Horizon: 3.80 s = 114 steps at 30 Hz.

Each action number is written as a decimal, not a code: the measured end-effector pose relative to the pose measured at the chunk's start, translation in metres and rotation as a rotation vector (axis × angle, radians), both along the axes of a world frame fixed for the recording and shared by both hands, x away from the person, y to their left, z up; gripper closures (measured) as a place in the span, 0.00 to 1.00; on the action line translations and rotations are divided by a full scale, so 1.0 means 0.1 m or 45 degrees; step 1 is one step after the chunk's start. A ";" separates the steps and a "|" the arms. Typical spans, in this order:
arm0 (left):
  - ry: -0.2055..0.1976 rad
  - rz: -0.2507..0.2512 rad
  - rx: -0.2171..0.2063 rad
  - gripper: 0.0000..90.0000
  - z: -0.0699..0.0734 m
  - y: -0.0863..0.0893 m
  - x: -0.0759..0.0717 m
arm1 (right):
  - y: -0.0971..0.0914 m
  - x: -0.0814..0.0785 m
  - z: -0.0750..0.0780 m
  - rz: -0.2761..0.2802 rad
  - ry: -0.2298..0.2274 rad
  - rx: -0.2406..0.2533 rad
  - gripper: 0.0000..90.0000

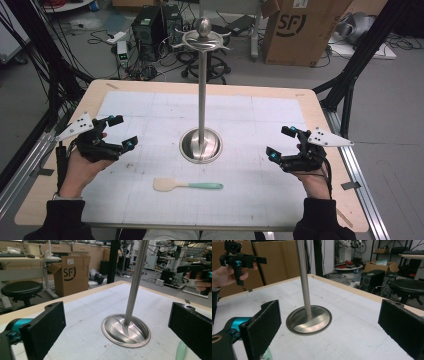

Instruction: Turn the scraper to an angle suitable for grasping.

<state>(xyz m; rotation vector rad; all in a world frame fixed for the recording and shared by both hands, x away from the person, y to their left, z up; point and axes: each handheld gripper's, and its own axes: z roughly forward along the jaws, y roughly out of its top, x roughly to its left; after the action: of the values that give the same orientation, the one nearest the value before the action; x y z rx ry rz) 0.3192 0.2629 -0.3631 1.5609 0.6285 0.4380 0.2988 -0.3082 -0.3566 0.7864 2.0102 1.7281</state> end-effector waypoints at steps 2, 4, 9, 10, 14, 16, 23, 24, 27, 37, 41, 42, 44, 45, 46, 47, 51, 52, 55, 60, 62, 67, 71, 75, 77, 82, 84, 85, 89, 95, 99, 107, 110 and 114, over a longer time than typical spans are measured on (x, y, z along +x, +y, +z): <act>0.002 0.002 0.009 0.02 0.00 -0.01 0.00 | 0.00 0.00 0.00 0.003 0.003 0.002 0.04; -0.004 0.003 0.018 0.02 0.00 -0.02 -0.01 | 0.01 0.01 0.00 0.004 0.005 0.000 0.04; -0.029 -0.006 0.033 0.02 -0.01 -0.04 -0.01 | 0.03 0.02 -0.01 0.014 0.013 -0.009 0.04; -0.032 -0.016 0.037 0.04 -0.01 -0.06 -0.01 | 0.04 0.02 -0.02 0.020 0.014 -0.011 0.04; -0.034 -0.039 0.049 0.12 -0.02 -0.12 -0.03 | 0.04 0.03 -0.03 0.027 0.018 -0.016 0.04; -0.028 -0.061 0.069 0.20 -0.03 -0.15 -0.04 | 0.04 0.03 -0.03 0.030 0.023 -0.010 0.04; 0.130 -0.173 0.005 0.65 -0.07 -0.25 -0.01 | 0.05 0.03 -0.03 0.032 0.022 -0.013 0.04; 0.128 -0.168 0.029 0.70 -0.08 -0.27 -0.01 | 0.05 0.03 -0.03 0.031 0.023 -0.010 0.04; 0.137 -0.179 0.067 0.85 -0.11 -0.32 -0.03 | 0.05 0.04 -0.04 0.030 0.028 -0.008 0.04; 0.151 -0.295 0.277 1.00 -0.31 -0.64 -0.12 | 0.08 0.08 -0.06 0.049 0.039 -0.022 0.04; 0.223 -0.393 0.342 1.00 -0.42 -0.84 -0.17 | 0.09 0.09 -0.05 0.049 0.033 -0.022 0.04; 0.235 -0.402 0.349 1.00 -0.44 -0.88 -0.18 | 0.09 0.09 -0.05 0.052 0.034 -0.020 0.04; 0.236 -0.412 0.382 1.00 -0.47 -0.95 -0.19 | 0.11 0.09 -0.05 0.055 0.036 -0.021 0.04; 0.236 -0.410 0.403 1.00 -0.49 -0.97 -0.20 | 0.12 0.10 -0.05 0.059 0.035 -0.024 0.04; 0.242 -0.413 0.418 1.00 -0.51 -0.99 -0.20 | 0.13 0.09 -0.05 0.063 0.041 -0.029 0.04; 0.242 -0.413 0.418 1.00 -0.51 -0.99 -0.20 | 0.14 0.10 -0.06 0.064 0.037 -0.032 0.04; 0.292 -0.432 0.484 1.00 -0.60 -1.06 -0.16 | 0.16 0.10 -0.06 0.069 0.039 -0.040 0.04; 0.304 -0.432 0.496 1.00 -0.61 -1.07 -0.15 | 0.16 0.10 -0.06 0.071 0.039 -0.043 0.04; 0.329 -0.432 0.527 1.00 -0.67 -1.12 -0.13 | 0.16 0.09 -0.06 0.071 0.042 -0.045 0.04; 0.357 -0.439 0.582 1.00 -0.77 -1.19 -0.10 | 0.15 0.09 -0.08 0.064 0.046 -0.046 0.04; 0.354 -0.447 0.597 1.00 -0.78 -1.20 -0.11 | 0.14 0.08 -0.08 0.064 0.047 -0.048 0.04; 0.347 -0.448 0.644 1.00 -0.82 -1.25 -0.11 | 0.15 0.08 -0.08 0.065 0.048 -0.053 0.04; 0.342 -0.453 0.666 1.00 -0.84 -1.27 -0.11 | 0.15 0.08 -0.08 0.068 0.048 -0.053 0.04; 0.366 -0.469 0.673 1.00 -0.83 -1.26 -0.13 | 0.16 0.08 -0.08 0.070 0.051 -0.055 0.04; 0.368 -0.488 0.689 1.00 -0.82 -1.26 -0.14 | 0.16 0.08 -0.08 0.072 0.051 -0.055 0.04; 0.376 -0.512 0.716 1.00 -0.80 -1.27 -0.18 | 0.14 0.08 -0.08 0.070 0.048 -0.051 0.04; 0.380 -0.519 0.722 1.00 -0.79 -1.28 -0.20 | 0.14 0.08 -0.08 0.068 0.049 -0.048 0.04; 0.381 -0.529 0.727 1.00 -0.79 -1.28 -0.21 | 0.14 0.08 -0.08 0.069 0.048 -0.050 0.04; 0.380 -0.555 0.749 1.00 -0.78 -1.29 -0.25 | 0.15 0.08 -0.09 0.072 0.057 -0.052 0.04; 0.386 -0.593 0.758 1.00 -0.77 -1.31 -0.32 | 0.14 0.09 -0.10 0.065 0.056 -0.053 0.04; 0.392 -0.620 0.729 1.00 -0.80 -1.31 -0.34 | 0.14 0.09 -0.10 0.066 0.058 -0.052 0.04; 0.383 -0.492 0.632 1.00 -0.69 -1.23 -0.29 | 0.13 0.08 -0.09 0.067 0.057 -0.044 0.04; 0.351 -0.419 0.537 1.00 -0.56 -1.11 -0.25 | 0.11 0.08 -0.09 0.056 0.058 -0.040 0.04; 0.319 -0.365 0.476 0.97 -0.47 -1.00 -0.22 | 0.09 0.08 -0.09 0.050 0.056 -0.038 0.04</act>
<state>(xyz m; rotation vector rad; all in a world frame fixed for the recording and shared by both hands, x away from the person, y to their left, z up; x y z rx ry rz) 0.2972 0.1630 -0.4098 2.0505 0.5190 0.1465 0.3070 -0.2993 -0.3655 0.7864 2.0890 1.7119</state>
